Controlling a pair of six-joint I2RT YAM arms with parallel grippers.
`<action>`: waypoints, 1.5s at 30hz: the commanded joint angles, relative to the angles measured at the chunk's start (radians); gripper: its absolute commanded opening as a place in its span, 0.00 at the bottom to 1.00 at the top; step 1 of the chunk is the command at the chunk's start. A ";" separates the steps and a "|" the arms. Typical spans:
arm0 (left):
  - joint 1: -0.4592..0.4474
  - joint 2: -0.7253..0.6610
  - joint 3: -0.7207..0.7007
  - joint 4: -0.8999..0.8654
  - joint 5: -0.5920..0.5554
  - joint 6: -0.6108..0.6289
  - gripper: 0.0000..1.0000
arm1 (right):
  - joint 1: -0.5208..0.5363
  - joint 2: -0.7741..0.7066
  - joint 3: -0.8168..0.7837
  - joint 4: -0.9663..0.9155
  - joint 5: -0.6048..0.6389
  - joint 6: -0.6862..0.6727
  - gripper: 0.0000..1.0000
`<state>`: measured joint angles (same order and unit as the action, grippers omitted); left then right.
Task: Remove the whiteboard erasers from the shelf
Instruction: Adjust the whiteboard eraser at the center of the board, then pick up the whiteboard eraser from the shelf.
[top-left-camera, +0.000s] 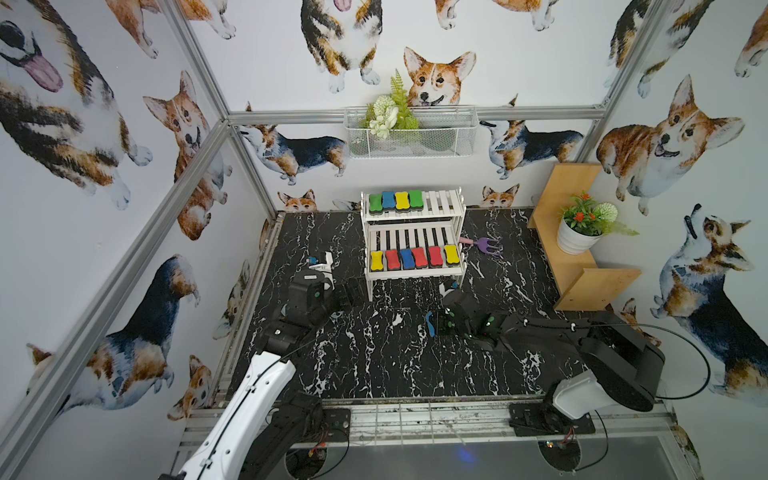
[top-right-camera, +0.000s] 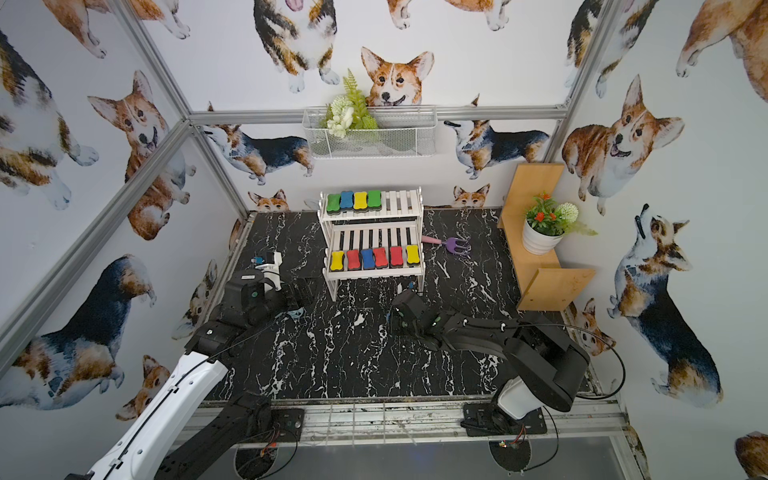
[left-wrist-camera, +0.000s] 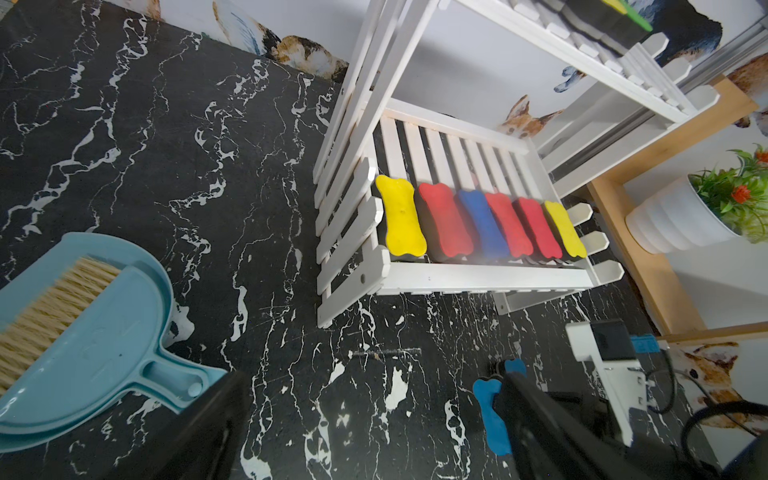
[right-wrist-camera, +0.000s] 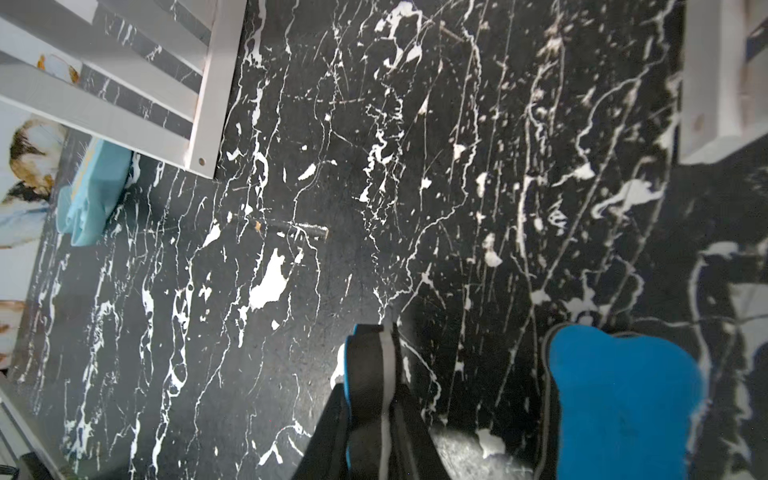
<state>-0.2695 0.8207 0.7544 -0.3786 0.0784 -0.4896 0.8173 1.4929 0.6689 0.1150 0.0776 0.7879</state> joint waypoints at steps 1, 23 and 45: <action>0.000 -0.002 0.007 0.005 -0.005 0.008 0.99 | -0.014 0.006 -0.011 0.089 0.012 0.078 0.17; 0.000 0.016 0.013 0.015 0.011 0.018 0.99 | -0.056 -0.060 0.007 -0.065 0.104 0.018 0.57; 0.000 0.018 0.034 0.081 0.088 0.013 0.99 | -0.195 0.177 1.010 -0.498 0.100 -0.407 0.58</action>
<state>-0.2695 0.8368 0.7769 -0.3122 0.1612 -0.4793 0.6384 1.5921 1.5551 -0.2649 0.1638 0.4507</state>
